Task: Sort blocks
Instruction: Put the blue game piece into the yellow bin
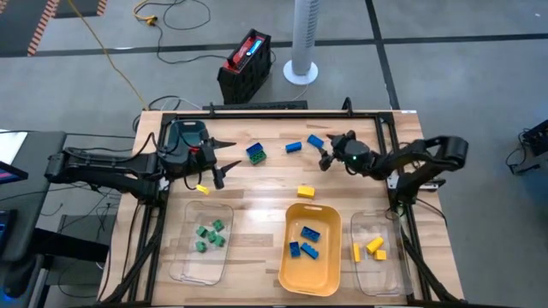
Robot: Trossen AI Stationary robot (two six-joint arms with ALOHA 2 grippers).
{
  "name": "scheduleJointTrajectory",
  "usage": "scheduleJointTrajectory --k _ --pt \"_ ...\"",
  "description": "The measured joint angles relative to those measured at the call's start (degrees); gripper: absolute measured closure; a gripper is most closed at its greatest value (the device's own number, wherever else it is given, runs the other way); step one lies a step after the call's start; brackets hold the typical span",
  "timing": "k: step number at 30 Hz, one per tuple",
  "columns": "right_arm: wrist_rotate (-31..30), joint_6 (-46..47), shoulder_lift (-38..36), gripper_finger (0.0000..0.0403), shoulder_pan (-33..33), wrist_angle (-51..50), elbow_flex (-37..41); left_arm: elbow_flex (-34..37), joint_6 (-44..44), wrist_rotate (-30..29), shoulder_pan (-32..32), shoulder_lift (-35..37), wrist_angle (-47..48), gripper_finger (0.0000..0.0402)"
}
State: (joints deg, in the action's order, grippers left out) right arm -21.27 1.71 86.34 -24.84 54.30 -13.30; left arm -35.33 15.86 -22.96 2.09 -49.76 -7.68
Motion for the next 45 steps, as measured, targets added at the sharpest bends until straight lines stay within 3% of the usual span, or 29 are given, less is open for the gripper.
scheduleJointTrajectory --k 5,11,20,29,36,41,45 --pt "3.7 -1.0 7.7 0.0097 -1.5 8.4 -0.4 0.0 0.3 0.0 0.0 0.0 0.1 0.0139" --pt "5.2 -1.6 15.2 0.0097 -3.6 9.9 -3.8 0.0 1.5 0.0 0.0 0.0 0.0 0.0139" --pt "5.9 -1.9 16.3 0.0097 -6.6 9.4 -4.9 0.0 2.4 0.0 0.0 0.0 0.0 0.0139" --pt "6.2 -1.9 12.4 0.0097 -6.3 -6.3 -9.2 0.0 2.3 0.0 0.0 0.0 -0.6 0.0139" --pt "4.8 1.9 12.4 0.0097 -5.6 -28.7 -19.4 0.0 2.3 0.0 0.0 0.0 -0.9 0.0139" --pt "4.6 3.9 12.3 0.0103 -5.7 -31.2 -20.3 0.0 2.6 0.0 0.0 0.0 -0.7 0.0139" --pt "4.6 3.9 12.3 0.0139 -5.7 -31.6 -20.3 0.0 2.9 0.0 0.0 0.0 -0.3 0.0139"
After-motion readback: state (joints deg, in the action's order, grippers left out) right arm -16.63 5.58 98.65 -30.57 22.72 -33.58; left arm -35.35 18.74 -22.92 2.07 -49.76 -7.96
